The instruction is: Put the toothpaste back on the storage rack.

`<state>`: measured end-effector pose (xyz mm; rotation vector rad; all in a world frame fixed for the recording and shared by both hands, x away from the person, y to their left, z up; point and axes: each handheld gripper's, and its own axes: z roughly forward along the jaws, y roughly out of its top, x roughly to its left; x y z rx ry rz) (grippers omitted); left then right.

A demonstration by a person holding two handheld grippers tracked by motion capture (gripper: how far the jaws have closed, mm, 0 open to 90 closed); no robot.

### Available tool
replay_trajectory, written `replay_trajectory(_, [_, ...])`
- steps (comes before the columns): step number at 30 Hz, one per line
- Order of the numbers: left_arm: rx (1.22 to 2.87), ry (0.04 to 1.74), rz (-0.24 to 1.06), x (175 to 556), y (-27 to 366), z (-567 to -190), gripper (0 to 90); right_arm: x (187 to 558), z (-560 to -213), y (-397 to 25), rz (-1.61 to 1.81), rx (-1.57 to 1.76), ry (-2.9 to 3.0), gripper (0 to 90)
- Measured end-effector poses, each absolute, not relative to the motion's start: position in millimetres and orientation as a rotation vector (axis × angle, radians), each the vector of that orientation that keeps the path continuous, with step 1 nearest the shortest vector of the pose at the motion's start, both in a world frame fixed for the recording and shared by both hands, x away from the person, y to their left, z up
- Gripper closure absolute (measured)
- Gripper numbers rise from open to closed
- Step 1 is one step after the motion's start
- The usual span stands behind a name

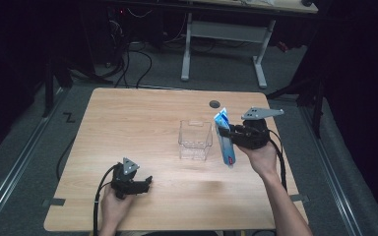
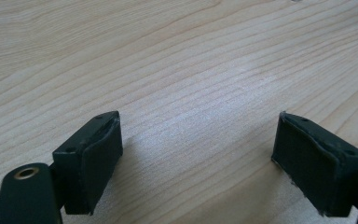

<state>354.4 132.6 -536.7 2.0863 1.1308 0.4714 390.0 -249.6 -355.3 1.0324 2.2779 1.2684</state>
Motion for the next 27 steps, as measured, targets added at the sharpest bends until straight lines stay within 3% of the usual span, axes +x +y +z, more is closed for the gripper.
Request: replay_trajectory(27, [2.086, 1.131, 0.471, 354, 133, -537, 15.9, 415, -324, -212, 1.398, 0.968, 2.228, 74.0])
